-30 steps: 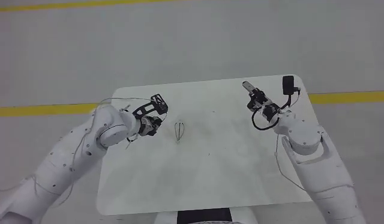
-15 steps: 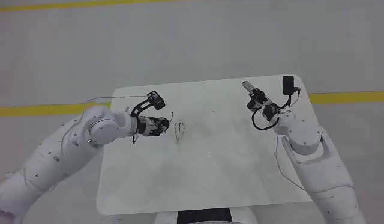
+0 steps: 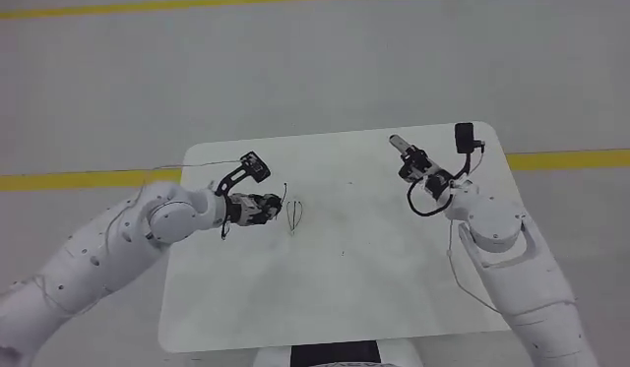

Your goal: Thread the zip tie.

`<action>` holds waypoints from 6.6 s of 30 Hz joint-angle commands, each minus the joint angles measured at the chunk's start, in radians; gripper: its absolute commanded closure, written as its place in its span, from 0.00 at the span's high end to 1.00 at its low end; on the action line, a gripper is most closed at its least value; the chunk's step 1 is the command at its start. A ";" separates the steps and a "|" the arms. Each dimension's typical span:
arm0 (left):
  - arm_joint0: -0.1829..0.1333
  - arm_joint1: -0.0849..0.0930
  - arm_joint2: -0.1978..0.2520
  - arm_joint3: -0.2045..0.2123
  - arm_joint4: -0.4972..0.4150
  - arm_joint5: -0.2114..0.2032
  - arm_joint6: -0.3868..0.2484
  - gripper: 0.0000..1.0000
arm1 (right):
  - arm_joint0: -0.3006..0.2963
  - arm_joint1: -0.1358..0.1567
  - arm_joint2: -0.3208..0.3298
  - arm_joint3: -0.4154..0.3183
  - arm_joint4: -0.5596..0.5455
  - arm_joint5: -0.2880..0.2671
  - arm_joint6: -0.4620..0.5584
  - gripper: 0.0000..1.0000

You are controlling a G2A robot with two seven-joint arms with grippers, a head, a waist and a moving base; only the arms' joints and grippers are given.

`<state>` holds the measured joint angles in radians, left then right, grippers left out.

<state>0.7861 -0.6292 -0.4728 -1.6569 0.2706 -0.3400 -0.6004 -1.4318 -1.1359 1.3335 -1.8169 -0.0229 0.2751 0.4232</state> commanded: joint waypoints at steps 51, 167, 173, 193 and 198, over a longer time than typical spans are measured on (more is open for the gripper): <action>0.005 -0.046 0.023 -0.005 -0.305 0.000 -0.029 0.00 | 0.406 -0.119 -0.405 0.639 0.500 -0.432 0.576 1.00; 0.045 -0.061 -0.013 -0.014 -0.288 0.000 -0.044 0.00 | 0.528 -0.245 -0.419 1.018 0.631 -0.615 0.822 0.00; 0.045 -0.061 -0.013 -0.014 -0.288 0.000 -0.044 0.00 | 0.525 -0.247 -0.413 1.017 0.629 -0.615 0.832 0.11; 0.045 -0.061 -0.013 -0.014 -0.288 0.000 -0.044 0.00 | 0.522 -0.252 -0.401 1.018 0.621 -0.615 0.852 0.15; 0.045 -0.061 -0.013 -0.014 -0.288 0.000 -0.044 0.00 | 0.521 -0.253 -0.398 1.017 0.616 -0.615 0.857 0.15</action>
<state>0.8315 -0.6903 -0.4853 -1.6713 -0.0172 -0.3400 -0.6439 -0.9110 -1.3892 0.9353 -0.7998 0.5940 -0.3400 1.2794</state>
